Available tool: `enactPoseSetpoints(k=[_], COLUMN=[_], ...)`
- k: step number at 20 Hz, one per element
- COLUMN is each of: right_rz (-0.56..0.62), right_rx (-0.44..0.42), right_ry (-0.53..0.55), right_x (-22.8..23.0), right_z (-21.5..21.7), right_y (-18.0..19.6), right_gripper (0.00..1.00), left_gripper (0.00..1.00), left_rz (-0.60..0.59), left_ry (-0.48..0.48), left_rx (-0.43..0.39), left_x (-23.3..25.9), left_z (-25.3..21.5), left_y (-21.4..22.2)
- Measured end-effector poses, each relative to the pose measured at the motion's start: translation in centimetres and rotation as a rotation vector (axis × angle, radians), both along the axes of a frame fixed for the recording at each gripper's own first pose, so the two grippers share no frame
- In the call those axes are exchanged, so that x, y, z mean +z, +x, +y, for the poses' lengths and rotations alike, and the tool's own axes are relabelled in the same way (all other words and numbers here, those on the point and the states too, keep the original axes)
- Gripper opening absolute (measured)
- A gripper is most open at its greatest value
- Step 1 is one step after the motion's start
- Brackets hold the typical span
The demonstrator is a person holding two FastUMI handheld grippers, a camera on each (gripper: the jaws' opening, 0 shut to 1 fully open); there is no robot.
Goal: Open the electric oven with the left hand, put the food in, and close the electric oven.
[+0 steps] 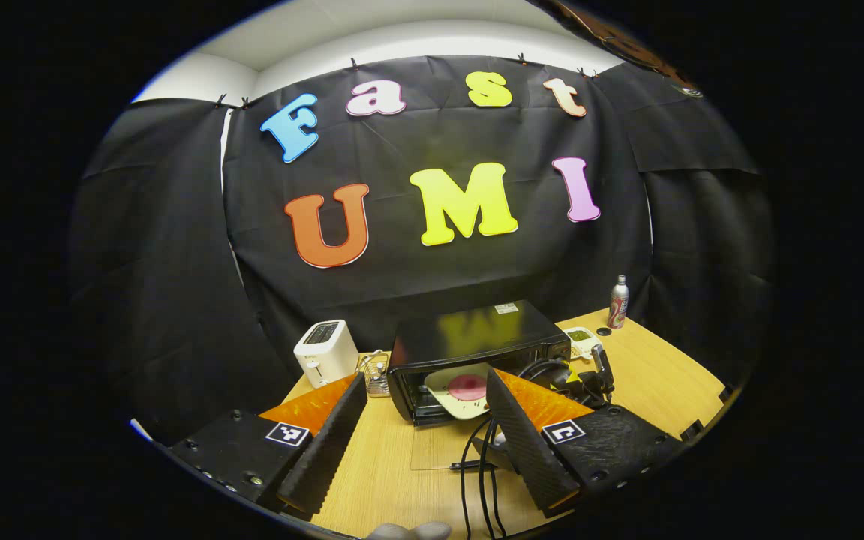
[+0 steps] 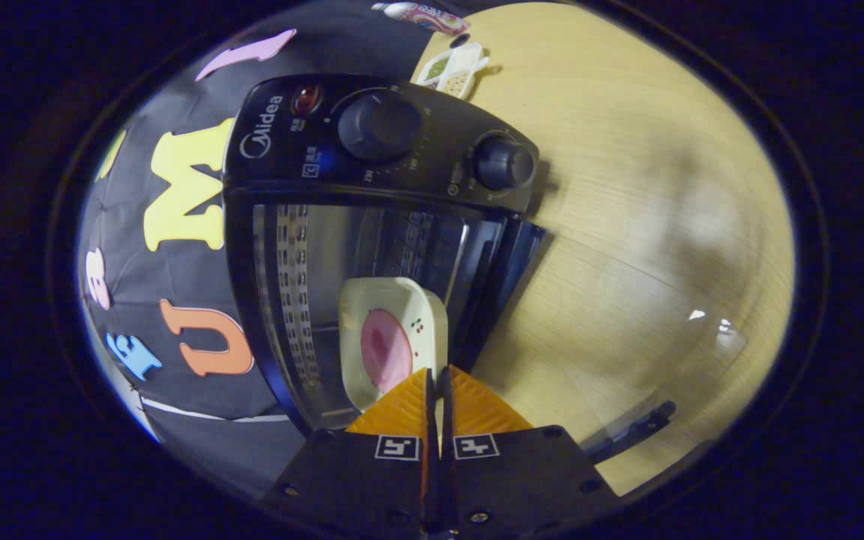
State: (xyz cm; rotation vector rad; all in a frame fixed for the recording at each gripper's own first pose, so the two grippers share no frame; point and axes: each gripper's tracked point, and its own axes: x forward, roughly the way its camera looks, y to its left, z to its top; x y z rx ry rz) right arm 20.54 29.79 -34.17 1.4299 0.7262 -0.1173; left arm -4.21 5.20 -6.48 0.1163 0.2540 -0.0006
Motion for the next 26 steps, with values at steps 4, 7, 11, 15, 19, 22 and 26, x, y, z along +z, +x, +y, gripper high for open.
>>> enactPoseSetpoints(k=[4,7,11,15,19,22,26], right_rz=[-0.078,-0.134,-0.207,-0.245,-0.281,-0.329,-0.411], right_rx=[-0.019,-0.042,0.012,0.07,0.199,0.28,0.331], right_ry=[-0.057,-0.075,-0.084,-0.198,-0.358,-0.525,-0.731], right_x=[-0.3,0.1,1.2,2.3,3.9,6.1,10.5], right_z=[-0.1,-0.7,-0.6,-1.6,-2.9,-5.3,-9.7], right_y=[2.2,2.7,2.6,0.9,-2.2,-4.7,-7.8], right_gripper=[0.0,0.04,0.18,0.48,0.71,0.83,0.83], left_gripper=[0.97,0.97,0.97,0.97,0.97,0.97,0.97], left_rz=[0.008,0.015,0.007,-0.009,-0.025,-0.038,-0.049], left_ry=[-0.004,-0.009,-0.016,-0.012,-0.033,-0.027,-0.037], left_rx=[0.016,0.021,0.027,0.034,0.038,0.045,0.055], left_x=[-0.6,-1.0,-1.0,-0.9,-0.4,0.0,-0.1], left_z=[0.6,0.9,1.1,1.2,1.2,1.5,1.5], left_y=[0.3,0.5,0.4,0.6,0.3,0.0,-0.1])
